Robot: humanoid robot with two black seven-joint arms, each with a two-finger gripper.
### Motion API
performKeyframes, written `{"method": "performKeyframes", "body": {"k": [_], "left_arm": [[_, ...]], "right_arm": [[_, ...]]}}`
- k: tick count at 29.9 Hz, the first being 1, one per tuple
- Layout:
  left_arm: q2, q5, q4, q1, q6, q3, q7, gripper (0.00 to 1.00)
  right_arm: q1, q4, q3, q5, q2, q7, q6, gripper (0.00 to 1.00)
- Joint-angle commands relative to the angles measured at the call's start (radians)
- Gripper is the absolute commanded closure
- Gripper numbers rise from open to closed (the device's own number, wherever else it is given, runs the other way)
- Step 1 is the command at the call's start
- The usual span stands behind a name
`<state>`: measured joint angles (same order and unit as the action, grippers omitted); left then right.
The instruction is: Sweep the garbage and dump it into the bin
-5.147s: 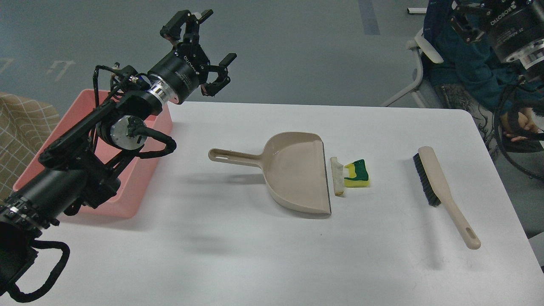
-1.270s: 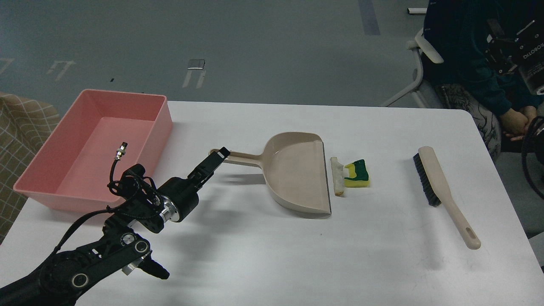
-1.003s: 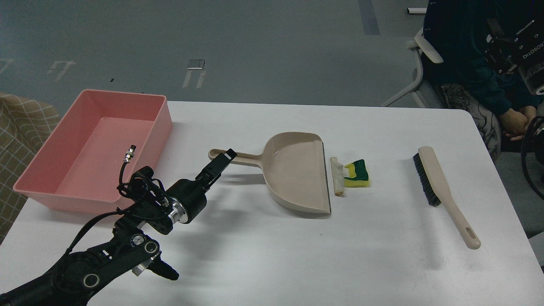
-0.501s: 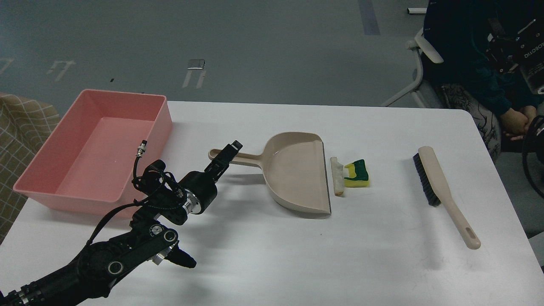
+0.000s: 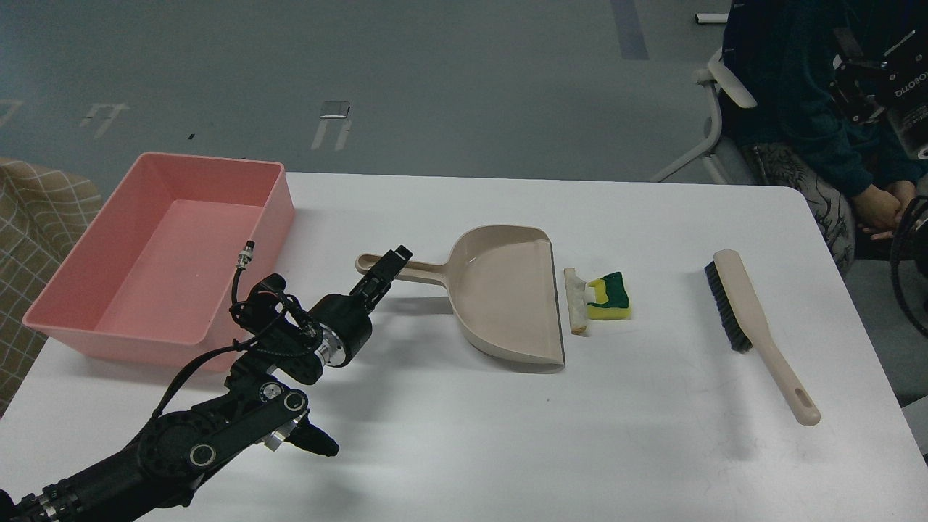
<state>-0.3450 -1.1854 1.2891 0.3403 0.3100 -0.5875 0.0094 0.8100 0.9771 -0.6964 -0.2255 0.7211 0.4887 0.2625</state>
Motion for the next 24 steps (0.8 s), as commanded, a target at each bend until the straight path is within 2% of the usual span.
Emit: {"method": "performKeyframes", "body": {"k": [1, 7, 12, 14, 17, 18, 19, 20, 22, 24], "left_arm": [[0.008, 0.001, -0.004, 0.002, 0.000, 0.000, 0.004, 0.37], [0.009, 0.003, -0.007, 0.009, 0.000, 0.000, 0.007, 0.39], [0.009, 0.003, -0.007, 0.014, 0.000, 0.000, 0.014, 0.48], [0.009, 0.001, -0.005, 0.014, 0.000, 0.000, 0.015, 0.59], [0.009, 0.001, -0.005, 0.014, -0.002, 0.000, 0.024, 0.70], [0.009, 0.001, -0.005, 0.014, -0.002, 0.000, 0.024, 0.70], [0.009, 0.000, -0.007, 0.014, -0.002, 0.000, 0.029, 0.79], [0.009, 0.000, -0.007, 0.014, -0.002, 0.000, 0.030, 0.82], [0.009, 0.000, -0.005, 0.014, -0.002, 0.000, 0.044, 0.99], [0.009, 0.000, -0.005, 0.014, -0.003, 0.000, 0.044, 1.00]], "right_arm": [[0.000, 0.000, 0.000, 0.000, 0.000, 0.000, 0.000, 0.00], [0.000, 0.000, 0.000, 0.000, 0.000, 0.000, 0.000, 0.00], [-0.002, 0.000, 0.000, 0.000, 0.000, 0.000, 0.000, 0.00], [0.000, 0.000, 0.000, 0.000, 0.000, 0.000, 0.000, 0.00], [0.000, 0.000, 0.000, 0.000, -0.002, 0.000, 0.000, 0.00], [0.000, 0.000, 0.000, 0.000, -0.002, 0.000, 0.000, 0.00], [0.000, 0.000, 0.000, 0.000, 0.000, 0.000, 0.000, 0.00], [0.000, 0.000, 0.000, 0.000, 0.000, 0.000, 0.000, 0.00], [0.000, 0.000, 0.000, 0.000, 0.000, 0.000, 0.000, 0.00], [0.000, 0.002, 0.000, 0.000, 0.000, 0.000, 0.000, 0.00]]}}
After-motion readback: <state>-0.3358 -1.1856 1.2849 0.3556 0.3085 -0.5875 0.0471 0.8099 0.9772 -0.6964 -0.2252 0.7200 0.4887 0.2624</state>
